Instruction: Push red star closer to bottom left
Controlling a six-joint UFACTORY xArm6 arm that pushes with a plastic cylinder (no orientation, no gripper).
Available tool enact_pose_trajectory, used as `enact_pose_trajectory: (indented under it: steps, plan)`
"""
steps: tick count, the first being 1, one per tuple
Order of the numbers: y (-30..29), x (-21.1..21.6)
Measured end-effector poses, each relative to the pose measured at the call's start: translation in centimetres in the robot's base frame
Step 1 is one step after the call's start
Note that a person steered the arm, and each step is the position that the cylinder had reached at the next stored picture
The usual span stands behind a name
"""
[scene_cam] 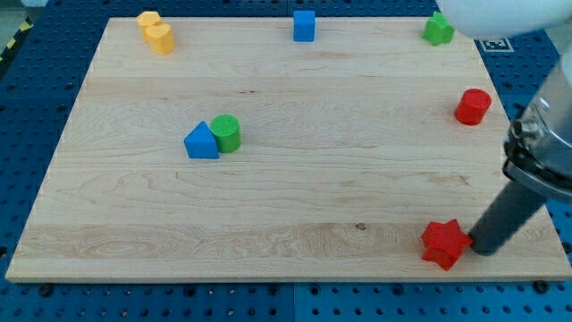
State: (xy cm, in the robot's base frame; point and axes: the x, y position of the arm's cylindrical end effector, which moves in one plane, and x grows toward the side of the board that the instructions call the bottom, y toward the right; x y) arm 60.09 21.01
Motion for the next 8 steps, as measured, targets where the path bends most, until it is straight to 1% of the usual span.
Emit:
enact_pose_trajectory:
  steps: [1,2,3,4,6,8]
  plan:
    - [0.1,1.8]
    - [-0.9,1.7]
    - [-3.5,1.4]
    - [-5.4,0.0]
    - [-6.3,-4.5]
    - [-9.1,-4.5]
